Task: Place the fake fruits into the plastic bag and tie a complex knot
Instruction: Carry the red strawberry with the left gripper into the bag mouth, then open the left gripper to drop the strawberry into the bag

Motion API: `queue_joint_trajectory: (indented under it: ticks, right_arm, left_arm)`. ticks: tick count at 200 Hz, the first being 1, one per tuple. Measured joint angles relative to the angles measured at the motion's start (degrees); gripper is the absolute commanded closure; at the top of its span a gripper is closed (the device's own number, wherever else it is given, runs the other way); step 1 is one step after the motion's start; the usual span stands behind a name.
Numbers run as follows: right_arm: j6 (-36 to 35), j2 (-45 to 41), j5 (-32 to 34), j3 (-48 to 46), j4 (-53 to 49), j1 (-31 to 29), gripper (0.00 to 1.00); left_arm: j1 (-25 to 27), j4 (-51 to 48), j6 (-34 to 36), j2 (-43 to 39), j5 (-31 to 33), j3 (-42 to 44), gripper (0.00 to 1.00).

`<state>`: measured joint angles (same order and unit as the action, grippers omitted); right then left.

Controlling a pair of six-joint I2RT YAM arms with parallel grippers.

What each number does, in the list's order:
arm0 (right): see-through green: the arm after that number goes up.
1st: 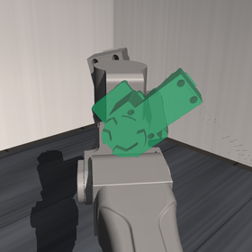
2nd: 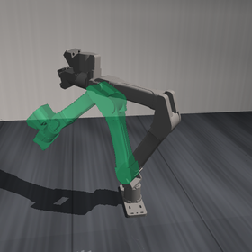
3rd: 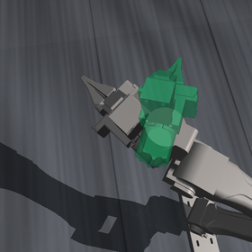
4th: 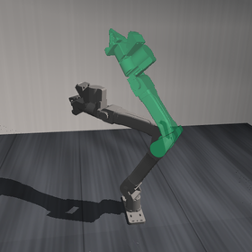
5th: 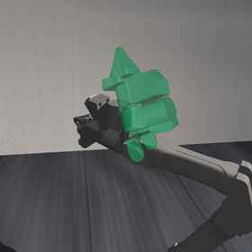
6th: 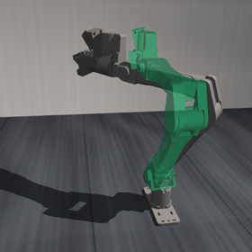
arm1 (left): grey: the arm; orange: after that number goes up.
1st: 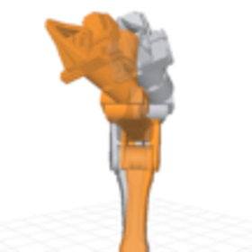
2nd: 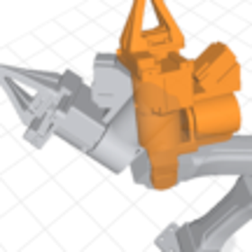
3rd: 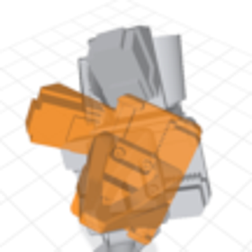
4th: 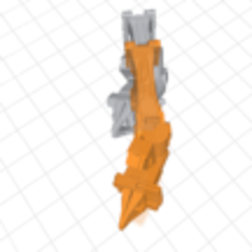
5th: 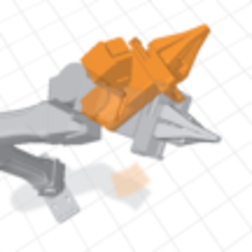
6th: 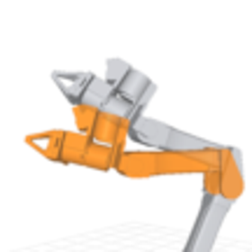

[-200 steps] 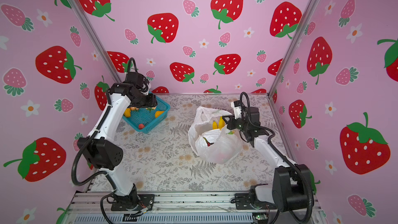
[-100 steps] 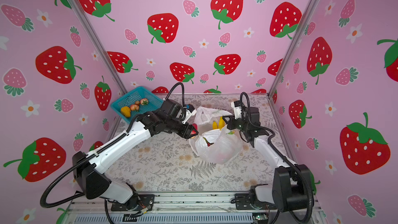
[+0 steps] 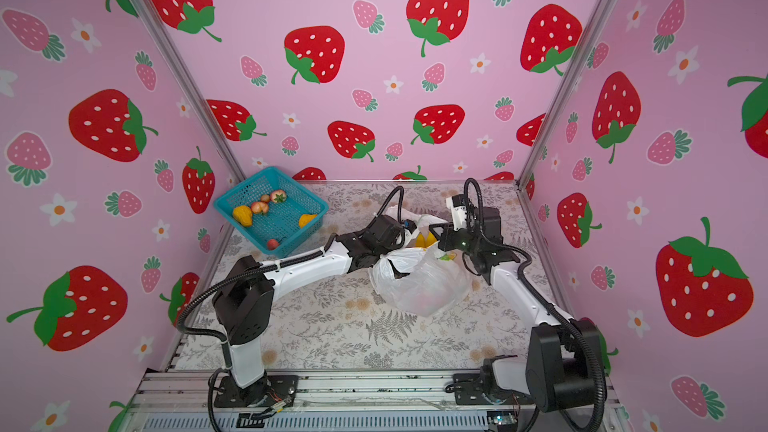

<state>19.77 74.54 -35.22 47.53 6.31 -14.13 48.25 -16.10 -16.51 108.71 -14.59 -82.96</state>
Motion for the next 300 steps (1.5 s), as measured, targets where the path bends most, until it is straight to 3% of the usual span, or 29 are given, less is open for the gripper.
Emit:
queue_joint_trajectory:
  ticks: [107,146,182,213,234,278,300]
  right_arm:
    - [-0.04,0.0,0.37,0.11,-0.42,0.0,0.9]
    - [-0.15,0.0,0.92,0.11,-0.55,0.0,0.9]
    - [-0.17,0.09,1.14,0.26,-0.79,0.0,0.9]
    - [-0.15,0.46,1.14,1.14,-0.76,0.0,0.9]
    - [-0.11,0.9,1.14,1.53,-0.81,0.0,0.9]
    - [-0.04,1.16,1.14,2.1,-0.83,0.0,0.9]
    - [0.17,1.73,1.07,3.3,-1.14,0.0,0.9]
  left_arm:
    - [-0.24,0.74,2.71,-11.82,2.69,4.17,0.22]
    - [-1.97,0.02,3.17,-21.24,4.11,10.86,0.23]
    - [-6.27,-0.52,-1.68,-29.99,7.76,17.99,0.22]
    - [-8.28,-1.11,-7.61,-30.6,9.7,22.6,0.23]
    - [-8.11,-1.66,-10.69,-27.3,9.18,22.84,0.34]
    - [-8.07,-1.36,-13.73,-22.99,5.62,22.84,0.73]
    - [-8.0,-0.66,-13.03,-23.41,3.23,22.82,0.99]
